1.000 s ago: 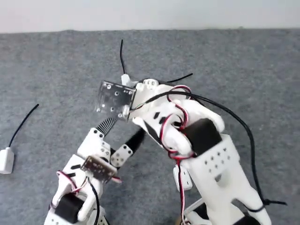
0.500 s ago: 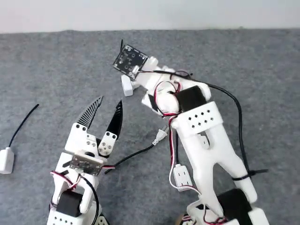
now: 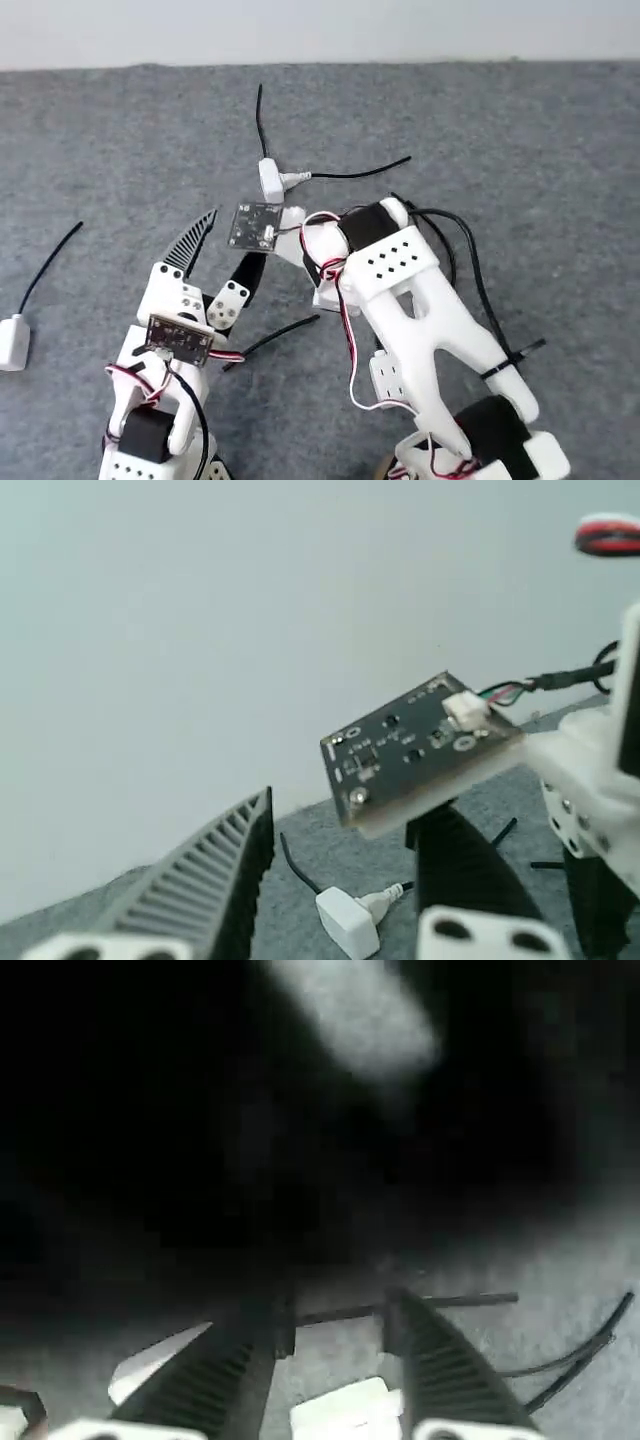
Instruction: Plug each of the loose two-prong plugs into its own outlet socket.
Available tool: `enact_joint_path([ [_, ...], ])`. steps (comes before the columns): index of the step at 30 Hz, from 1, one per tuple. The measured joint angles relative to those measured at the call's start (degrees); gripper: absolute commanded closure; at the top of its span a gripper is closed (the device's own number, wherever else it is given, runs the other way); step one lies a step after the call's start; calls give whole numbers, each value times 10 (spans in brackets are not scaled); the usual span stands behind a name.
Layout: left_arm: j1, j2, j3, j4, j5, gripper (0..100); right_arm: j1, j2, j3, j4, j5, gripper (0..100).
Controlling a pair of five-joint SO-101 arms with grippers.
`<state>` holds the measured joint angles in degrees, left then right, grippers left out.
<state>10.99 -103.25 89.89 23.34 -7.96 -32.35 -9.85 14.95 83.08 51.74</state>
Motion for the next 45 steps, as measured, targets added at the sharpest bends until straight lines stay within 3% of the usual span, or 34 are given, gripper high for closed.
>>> enact_joint_path([
  [10, -25, 2, 2, 1, 2, 764, 7, -4, 62, -77, 135, 815],
  [17, -33, 4, 25, 3, 1, 764, 29, 115, 25, -80, 212, 815],
  [24, -34, 7, 34, 4, 1, 764, 51, 265, -115, 43, 310, 815],
  [31, -34, 8, 35, 6, 1, 764, 80, 382, -222, 142, 322, 815],
  [45, -34, 9, 36, 6, 1, 764, 85, 408, -246, 151, 323, 815],
])
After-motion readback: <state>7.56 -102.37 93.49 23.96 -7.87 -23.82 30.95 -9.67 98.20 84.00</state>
